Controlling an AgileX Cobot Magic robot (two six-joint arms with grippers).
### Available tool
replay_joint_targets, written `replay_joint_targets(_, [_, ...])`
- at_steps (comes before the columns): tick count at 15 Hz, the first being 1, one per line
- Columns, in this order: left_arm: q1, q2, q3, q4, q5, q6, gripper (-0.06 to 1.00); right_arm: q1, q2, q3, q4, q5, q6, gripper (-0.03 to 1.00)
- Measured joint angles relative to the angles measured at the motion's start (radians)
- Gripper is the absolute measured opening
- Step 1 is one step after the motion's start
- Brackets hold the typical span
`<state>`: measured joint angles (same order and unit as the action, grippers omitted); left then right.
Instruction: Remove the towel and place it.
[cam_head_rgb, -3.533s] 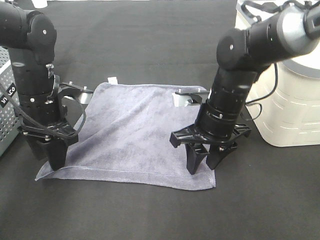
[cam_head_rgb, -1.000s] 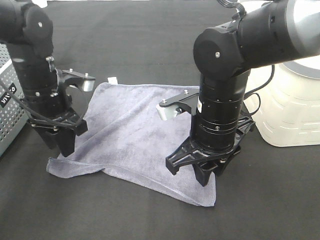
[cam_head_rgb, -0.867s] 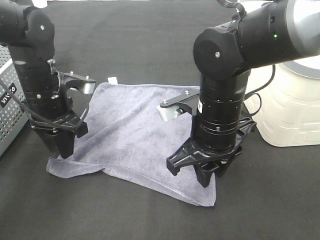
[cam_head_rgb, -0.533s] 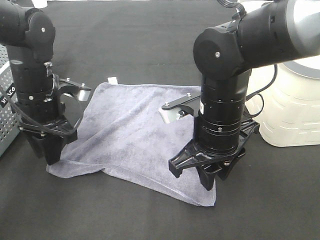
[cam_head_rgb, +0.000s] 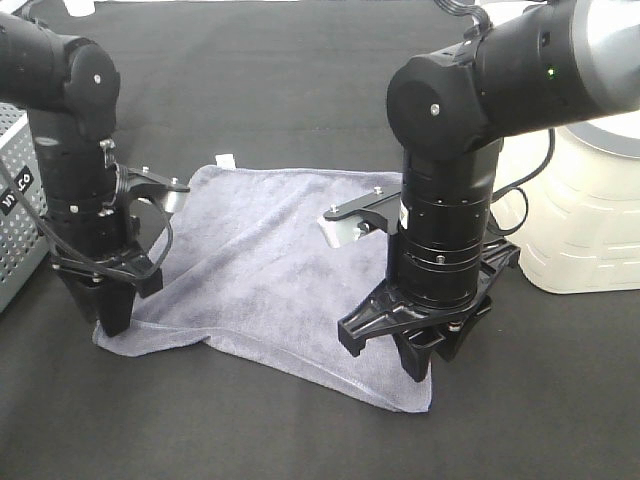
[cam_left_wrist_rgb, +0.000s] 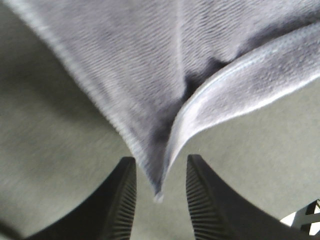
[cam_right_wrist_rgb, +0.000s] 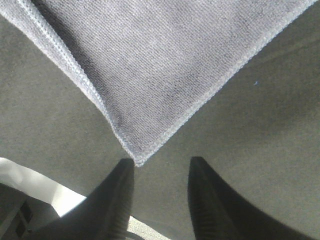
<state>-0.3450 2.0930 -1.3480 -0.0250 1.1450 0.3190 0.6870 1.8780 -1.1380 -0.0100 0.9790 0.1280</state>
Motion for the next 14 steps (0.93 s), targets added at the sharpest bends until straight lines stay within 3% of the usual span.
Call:
replay_joint_targets(4, [0.000,0.036,0.000,-0.020,-0.001,0.011,0.28,0.000,0.000,0.000,0.000,0.003,0.000,0.37])
replay_joint_targets(7, [0.000,0.035,0.000,-0.022,0.025,0.052,0.04,0.000,0.000,0.000,0.000,0.019,0.000,0.37])
replay_joint_targets(8, [0.000,0.035,0.000,-0.023,0.050,0.077,0.00,0.000,0.000,0.000,0.000,0.019,0.000,0.37])
replay_joint_targets(14, [0.000,0.034,0.008,-0.025,0.060,0.168,0.00,0.000,0.000,0.000,0.000,0.030,-0.023,0.37])
